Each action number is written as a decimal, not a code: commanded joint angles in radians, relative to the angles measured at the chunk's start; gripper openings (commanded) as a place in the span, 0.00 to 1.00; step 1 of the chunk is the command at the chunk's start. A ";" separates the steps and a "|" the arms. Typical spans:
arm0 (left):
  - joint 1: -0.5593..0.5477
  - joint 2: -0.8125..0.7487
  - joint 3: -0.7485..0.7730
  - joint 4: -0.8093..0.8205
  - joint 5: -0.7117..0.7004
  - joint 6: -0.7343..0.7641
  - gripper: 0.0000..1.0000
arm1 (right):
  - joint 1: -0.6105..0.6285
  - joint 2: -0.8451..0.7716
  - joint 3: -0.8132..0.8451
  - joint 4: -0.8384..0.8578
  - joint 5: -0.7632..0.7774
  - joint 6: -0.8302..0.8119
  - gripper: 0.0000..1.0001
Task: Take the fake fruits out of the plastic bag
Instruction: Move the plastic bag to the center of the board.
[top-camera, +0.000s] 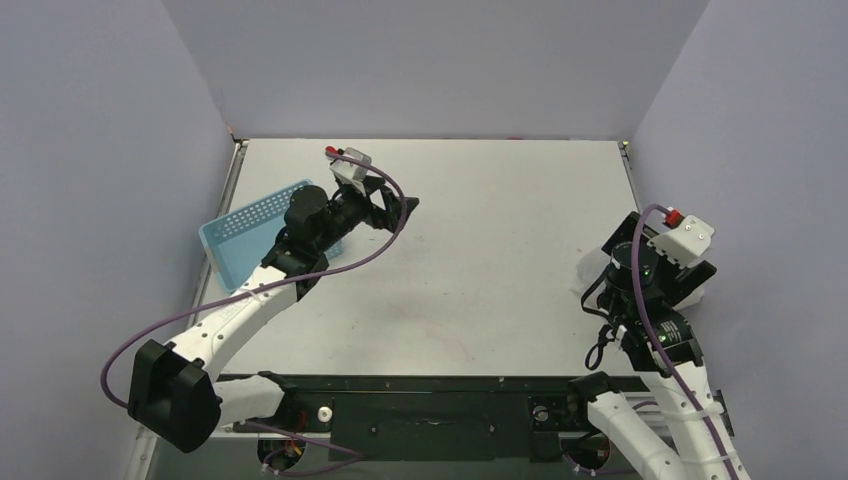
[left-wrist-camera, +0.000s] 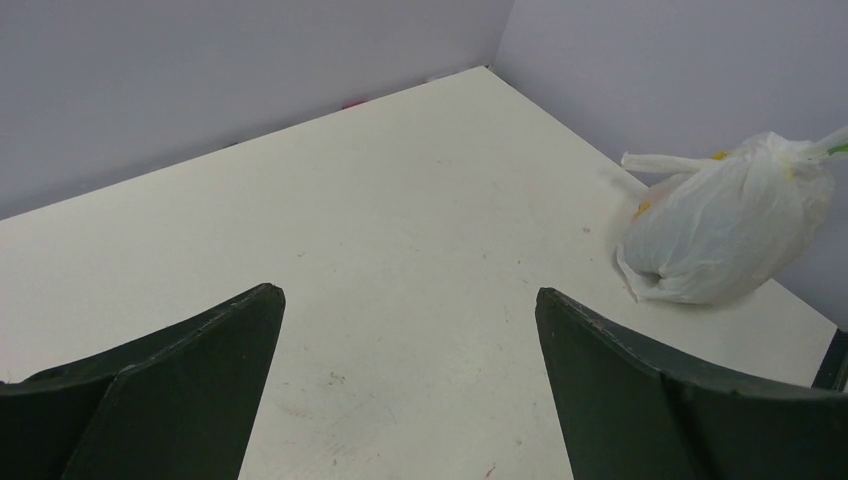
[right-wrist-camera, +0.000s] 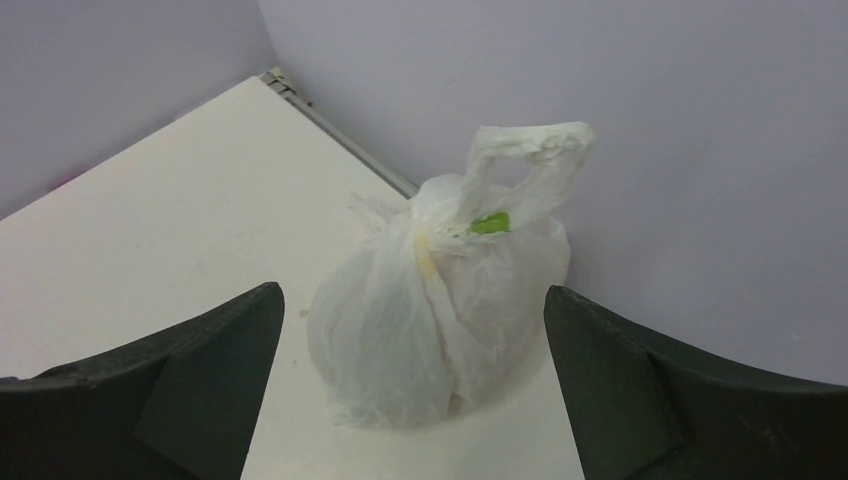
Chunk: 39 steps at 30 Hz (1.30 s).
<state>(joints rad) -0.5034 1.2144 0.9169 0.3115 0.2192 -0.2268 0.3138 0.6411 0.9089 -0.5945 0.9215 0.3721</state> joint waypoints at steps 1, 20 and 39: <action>-0.007 0.029 0.002 0.088 0.072 -0.008 0.97 | -0.065 0.012 -0.003 -0.048 0.156 0.054 1.00; -0.015 0.001 0.006 0.057 0.107 0.049 0.97 | -0.425 0.418 0.101 0.113 -0.082 0.193 0.94; -0.015 0.052 0.021 0.026 0.137 0.084 0.97 | -0.459 0.396 -0.026 0.282 -0.139 0.130 0.40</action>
<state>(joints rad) -0.5156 1.2503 0.9100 0.3176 0.3187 -0.1669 -0.1364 1.0763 0.9016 -0.3683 0.8017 0.5026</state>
